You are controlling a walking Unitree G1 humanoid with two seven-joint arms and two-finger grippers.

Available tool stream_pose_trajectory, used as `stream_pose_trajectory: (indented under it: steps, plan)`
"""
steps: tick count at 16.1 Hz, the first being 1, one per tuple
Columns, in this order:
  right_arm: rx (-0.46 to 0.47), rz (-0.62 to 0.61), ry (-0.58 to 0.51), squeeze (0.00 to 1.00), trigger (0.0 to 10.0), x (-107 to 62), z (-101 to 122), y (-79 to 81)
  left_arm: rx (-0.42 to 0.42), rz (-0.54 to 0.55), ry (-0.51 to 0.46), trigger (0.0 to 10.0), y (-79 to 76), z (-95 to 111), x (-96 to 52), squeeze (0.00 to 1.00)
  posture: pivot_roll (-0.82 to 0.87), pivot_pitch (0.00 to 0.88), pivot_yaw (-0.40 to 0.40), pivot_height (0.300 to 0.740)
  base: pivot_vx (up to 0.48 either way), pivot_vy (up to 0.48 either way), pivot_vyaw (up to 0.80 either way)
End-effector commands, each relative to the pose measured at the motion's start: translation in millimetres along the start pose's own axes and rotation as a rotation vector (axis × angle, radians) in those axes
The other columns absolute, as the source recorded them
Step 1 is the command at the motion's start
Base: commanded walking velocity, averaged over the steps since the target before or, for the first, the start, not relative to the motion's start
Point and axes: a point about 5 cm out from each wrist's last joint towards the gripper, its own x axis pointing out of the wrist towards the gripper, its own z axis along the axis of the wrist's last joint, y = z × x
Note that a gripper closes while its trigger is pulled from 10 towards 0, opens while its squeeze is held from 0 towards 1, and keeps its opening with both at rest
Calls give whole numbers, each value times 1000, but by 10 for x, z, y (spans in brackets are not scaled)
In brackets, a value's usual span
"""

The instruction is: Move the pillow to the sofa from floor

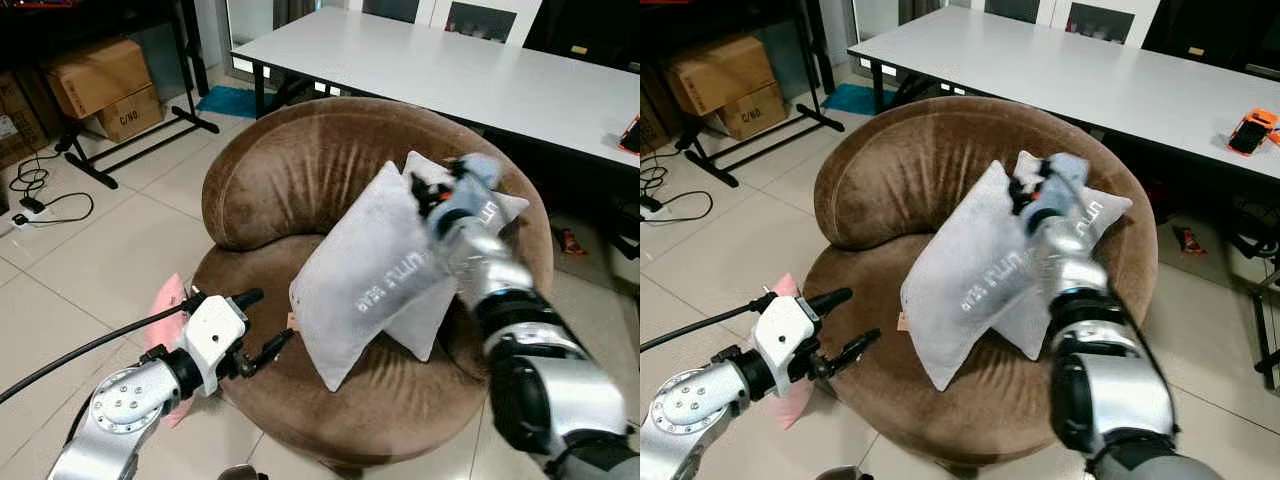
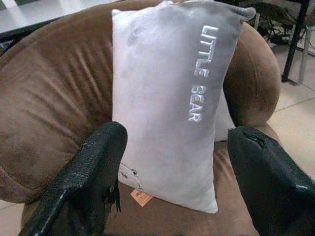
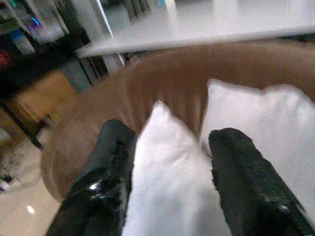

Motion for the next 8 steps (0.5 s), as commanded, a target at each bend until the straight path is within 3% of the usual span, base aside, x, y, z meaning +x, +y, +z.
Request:
stream_pose_trajectory:
  steps: [1,3,5,6,7,8]
  plan:
    - [-6,43,-62,1000,10000,-41,151,-44,-10,56,-15,10000,39,21,12,0,44,0,-54,740,0,0,0]
    - [-110,67,-93,1000,10000,-280,143,-119,-50,211,-41,10000,92,24,50,0,37,0,-63,740,0,0,0]
    - [-132,71,-67,1000,10000,-646,-76,-121,-35,290,-31,10000,57,-3,59,0,35,0,-66,740,0,0,0]
    - [-134,78,-66,1000,10000,-747,-131,-103,-28,300,-28,10000,43,-9,50,0,32,0,-65,740,0,0,0]
    - [-188,84,-57,1000,10000,-958,-266,-75,-19,324,-24,10000,24,-25,10,0,22,0,-66,740,0,0,0]
    - [-216,83,-56,1000,10000,-1051,-316,-65,-21,338,-24,10000,19,-32,-8,0,20,0,-63,740,0,0,0]
